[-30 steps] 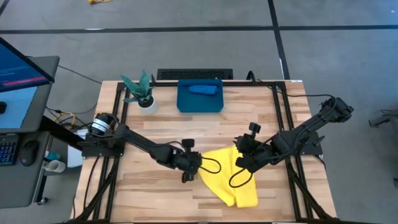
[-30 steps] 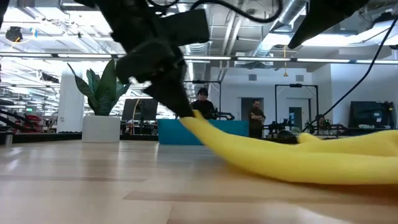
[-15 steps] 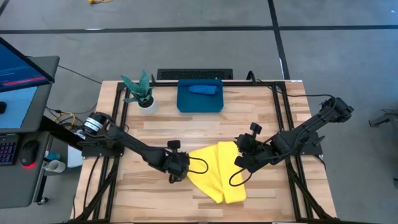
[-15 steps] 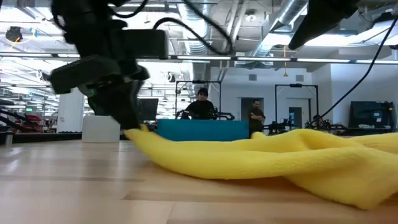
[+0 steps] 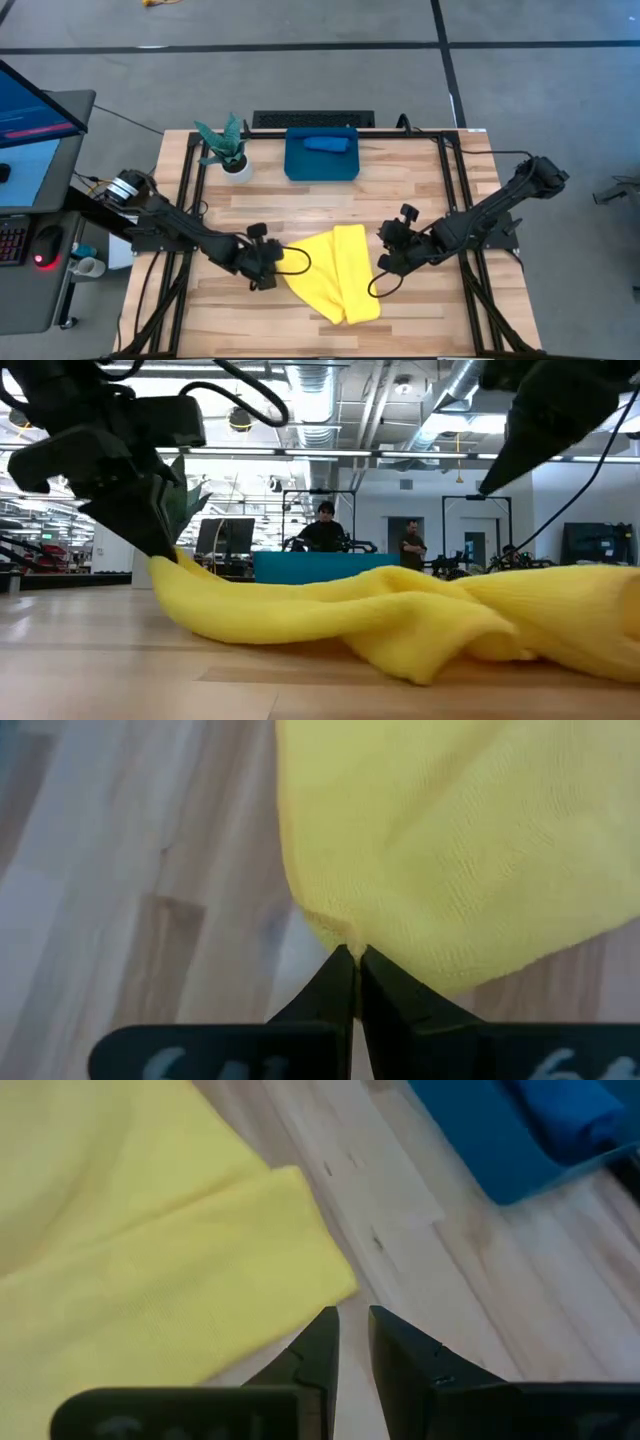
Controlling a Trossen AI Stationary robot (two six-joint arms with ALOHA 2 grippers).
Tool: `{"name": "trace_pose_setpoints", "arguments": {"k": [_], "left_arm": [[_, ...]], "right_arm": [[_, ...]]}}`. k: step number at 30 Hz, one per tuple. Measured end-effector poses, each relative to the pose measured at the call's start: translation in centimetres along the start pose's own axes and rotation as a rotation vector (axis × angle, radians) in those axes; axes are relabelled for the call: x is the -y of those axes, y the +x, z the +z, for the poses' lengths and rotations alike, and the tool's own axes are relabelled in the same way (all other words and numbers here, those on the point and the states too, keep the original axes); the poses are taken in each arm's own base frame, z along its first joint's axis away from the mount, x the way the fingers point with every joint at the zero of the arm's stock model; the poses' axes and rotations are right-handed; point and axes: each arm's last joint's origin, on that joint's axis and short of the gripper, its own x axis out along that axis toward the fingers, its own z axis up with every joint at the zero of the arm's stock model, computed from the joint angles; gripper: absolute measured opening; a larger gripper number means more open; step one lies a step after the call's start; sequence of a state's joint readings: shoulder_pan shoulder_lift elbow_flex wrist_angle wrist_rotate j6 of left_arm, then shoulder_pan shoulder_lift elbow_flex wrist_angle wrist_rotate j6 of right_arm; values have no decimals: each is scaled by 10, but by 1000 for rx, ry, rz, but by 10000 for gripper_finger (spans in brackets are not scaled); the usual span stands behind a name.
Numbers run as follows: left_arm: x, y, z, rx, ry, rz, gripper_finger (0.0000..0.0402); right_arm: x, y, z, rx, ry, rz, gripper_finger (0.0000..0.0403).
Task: Roll microfiber towels into tight, uniform cylinder then place into a basket
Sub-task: Fold the yellow microfiber towel
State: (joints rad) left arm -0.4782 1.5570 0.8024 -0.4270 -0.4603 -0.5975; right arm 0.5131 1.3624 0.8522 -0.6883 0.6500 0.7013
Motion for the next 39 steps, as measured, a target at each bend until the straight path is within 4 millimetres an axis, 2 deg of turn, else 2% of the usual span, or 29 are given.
{"name": "trace_pose_setpoints", "arguments": {"k": [7,14,23,29,33,39], "left_arm": [[-10,-12,-4,35,-27,-11,0],[-11,-14,-3,42,-23,-15,0],[-11,-14,-4,38,-22,-22,0],[-11,-14,-4,32,-22,-31,0],[-11,-14,-4,32,-22,-31,0],[-11,-14,-4,31,-22,-31,0]], "right_arm": [[2,24,-6,11,21,115,79],[10,46,3,103,39,268,79],[28,58,27,279,36,255,79],[40,65,34,294,0,233,82],[51,72,34,250,3,270,108],[69,83,27,125,12,238,170]]}}
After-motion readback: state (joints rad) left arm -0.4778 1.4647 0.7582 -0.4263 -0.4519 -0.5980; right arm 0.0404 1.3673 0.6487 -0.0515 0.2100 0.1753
